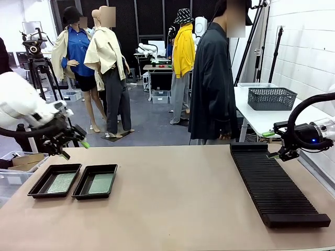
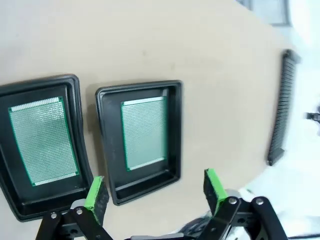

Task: Inspect and transfer BCBs to ESD trays.
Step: Pick up the ESD tray and place it on the left side of the table.

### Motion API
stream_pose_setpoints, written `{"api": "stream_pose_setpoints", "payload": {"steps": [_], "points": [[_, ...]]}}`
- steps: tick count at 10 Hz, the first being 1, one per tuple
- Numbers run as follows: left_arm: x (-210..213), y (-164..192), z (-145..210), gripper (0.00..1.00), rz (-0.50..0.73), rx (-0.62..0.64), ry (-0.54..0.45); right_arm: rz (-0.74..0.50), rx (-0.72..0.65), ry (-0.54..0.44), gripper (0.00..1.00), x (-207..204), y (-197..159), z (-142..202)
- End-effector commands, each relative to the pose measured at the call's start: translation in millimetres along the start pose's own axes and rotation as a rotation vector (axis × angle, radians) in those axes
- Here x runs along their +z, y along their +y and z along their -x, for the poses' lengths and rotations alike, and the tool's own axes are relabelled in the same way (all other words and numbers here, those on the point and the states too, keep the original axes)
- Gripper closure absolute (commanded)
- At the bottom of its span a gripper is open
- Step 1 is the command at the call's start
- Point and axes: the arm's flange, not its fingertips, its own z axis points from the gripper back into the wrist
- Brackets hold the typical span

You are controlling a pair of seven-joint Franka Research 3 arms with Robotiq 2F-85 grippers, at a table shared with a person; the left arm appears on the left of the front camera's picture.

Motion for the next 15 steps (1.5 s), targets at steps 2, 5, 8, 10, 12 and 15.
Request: {"api": "stream_pose_setpoints", "payload": {"steps": [2, 5, 8, 10, 12, 15], "points": [[47.5, 58.5, 6.8, 0.00, 0.337, -0.075, 0.023, 0.007, -0.008, 0.005, 0.00, -0.8, 2.4, -2.1], [71.2, 108.2, 11.1, 0.00, 0.605, -0.096, 0.011, 0.007, -0.008, 0.005, 0.00, -0.8, 2.4, -2.1], [65.3, 149.7, 8.6, 0.00, 0.778, -0.110, 0.077, 0.007, -0.008, 0.005, 0.00, -0.8, 2.4, -2.1], [65.1, 166.7, 16.5, 0.00, 0.796, -0.096, 0.089, 0.007, -0.008, 0.005, 0.00, -0.8, 2.4, -2.1], [59.0, 173.4, 18.7, 0.00, 0.806, -0.089, 0.091, 0.007, -0.008, 0.005, 0.00, -0.8, 2.4, -2.1], [57.0, 172.7, 21.3, 0.00, 0.786, -0.062, 0.098, 0.007, -0.008, 0.005, 0.00, -0.8, 2.4, -2.1]]}}
